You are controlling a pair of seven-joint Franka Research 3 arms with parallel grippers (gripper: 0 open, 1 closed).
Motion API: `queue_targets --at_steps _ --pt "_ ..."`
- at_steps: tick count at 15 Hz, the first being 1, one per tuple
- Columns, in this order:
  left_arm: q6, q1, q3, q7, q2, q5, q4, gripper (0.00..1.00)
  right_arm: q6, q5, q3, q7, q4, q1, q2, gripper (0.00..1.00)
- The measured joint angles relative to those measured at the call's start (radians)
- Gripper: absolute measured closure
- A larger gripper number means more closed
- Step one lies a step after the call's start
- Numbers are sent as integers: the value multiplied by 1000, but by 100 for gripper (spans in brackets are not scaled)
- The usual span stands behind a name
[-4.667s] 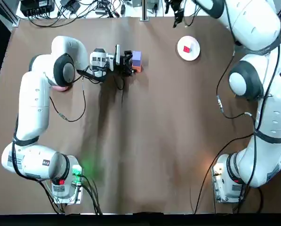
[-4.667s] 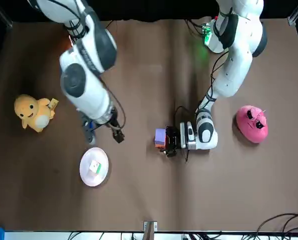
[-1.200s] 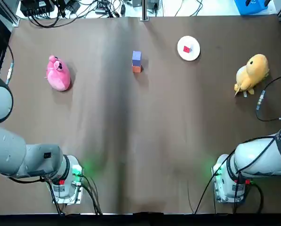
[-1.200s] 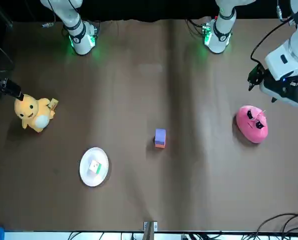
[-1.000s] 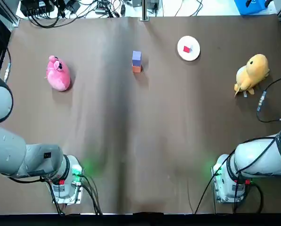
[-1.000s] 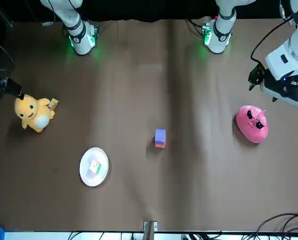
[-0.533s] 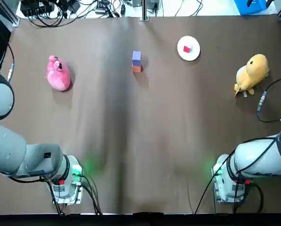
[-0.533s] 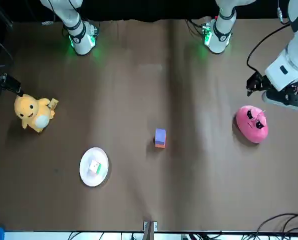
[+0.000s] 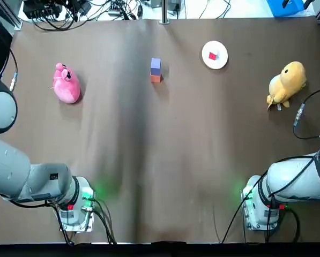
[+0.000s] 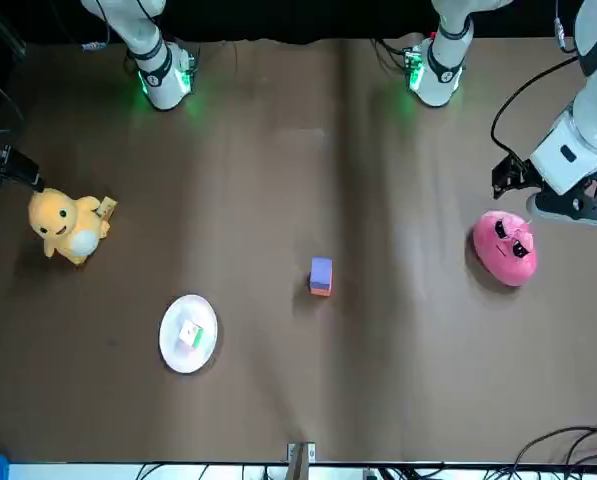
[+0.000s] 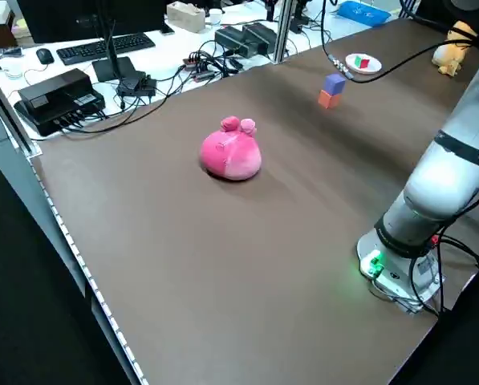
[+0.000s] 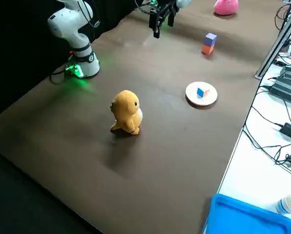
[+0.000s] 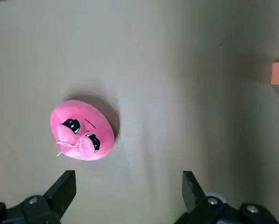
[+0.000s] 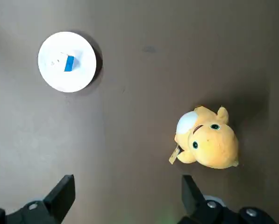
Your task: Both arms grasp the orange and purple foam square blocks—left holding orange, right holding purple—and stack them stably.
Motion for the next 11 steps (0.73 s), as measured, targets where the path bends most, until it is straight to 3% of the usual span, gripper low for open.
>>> queue_targets --at_steps 11 --pt "0 0 0 -49 18 0 8 0 0 1 0 0 0 0 0 0"
